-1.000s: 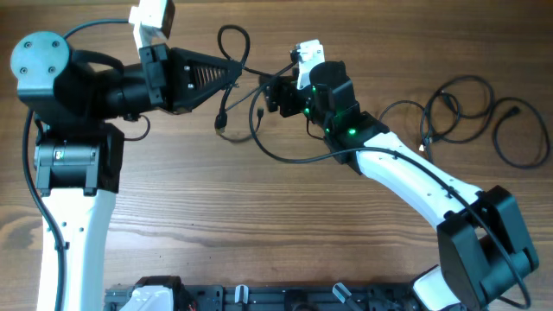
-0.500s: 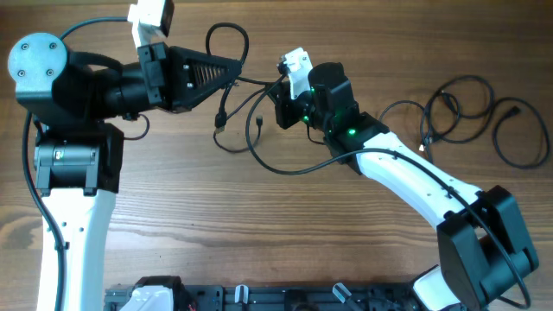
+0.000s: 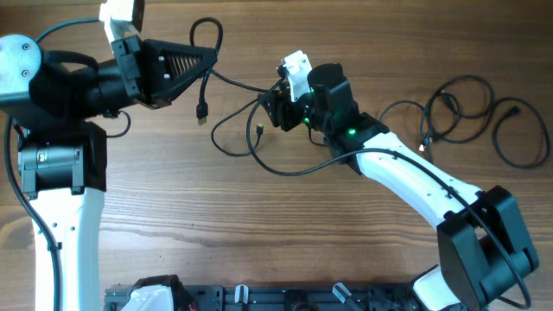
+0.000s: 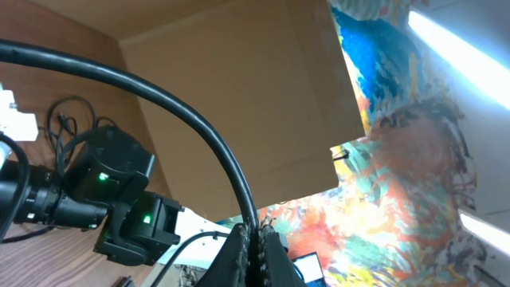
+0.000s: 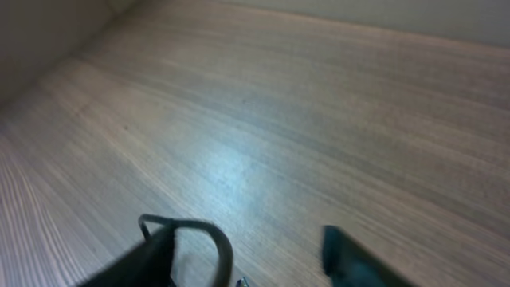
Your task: Untangle cables
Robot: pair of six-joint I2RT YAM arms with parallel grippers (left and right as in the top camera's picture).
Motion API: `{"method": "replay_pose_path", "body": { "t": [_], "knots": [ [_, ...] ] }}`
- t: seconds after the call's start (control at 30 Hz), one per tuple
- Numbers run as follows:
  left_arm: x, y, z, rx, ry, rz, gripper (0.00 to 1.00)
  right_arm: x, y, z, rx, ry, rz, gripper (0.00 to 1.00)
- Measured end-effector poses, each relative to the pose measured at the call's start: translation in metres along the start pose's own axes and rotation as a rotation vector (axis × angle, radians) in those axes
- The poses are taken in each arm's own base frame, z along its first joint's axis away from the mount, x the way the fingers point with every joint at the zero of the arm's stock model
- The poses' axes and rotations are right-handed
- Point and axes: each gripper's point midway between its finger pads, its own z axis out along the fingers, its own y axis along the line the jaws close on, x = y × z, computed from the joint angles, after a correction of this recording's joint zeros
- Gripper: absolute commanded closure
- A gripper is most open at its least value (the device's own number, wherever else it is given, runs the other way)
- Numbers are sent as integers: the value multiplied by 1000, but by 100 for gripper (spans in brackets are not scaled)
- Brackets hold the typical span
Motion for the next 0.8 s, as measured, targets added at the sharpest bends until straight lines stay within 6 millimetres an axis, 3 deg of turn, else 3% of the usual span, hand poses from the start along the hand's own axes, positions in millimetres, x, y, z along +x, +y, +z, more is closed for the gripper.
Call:
{"method": "replay_pose_path", "body": {
  "t": [0.3,0.4,0.47,0.53,0.8],
  "knots": [
    [1,0,0,1,4,-100,96,-28,15,-2,-76,-111,-17,32],
    [3,-1,0,2,15,-142,96,-36,18,-3,-94,-141,-22,42],
    [5,-1,0,4,27,-166,96,-40,20,-4,-100,-160,-26,64],
    [6,-2,0,5,36,-177,96,-43,20,-5,-102,-171,-27,96],
    [7,-13,-1,24,40,-89,96,-31,3,1,-13,-135,13,96]
  ]
}}
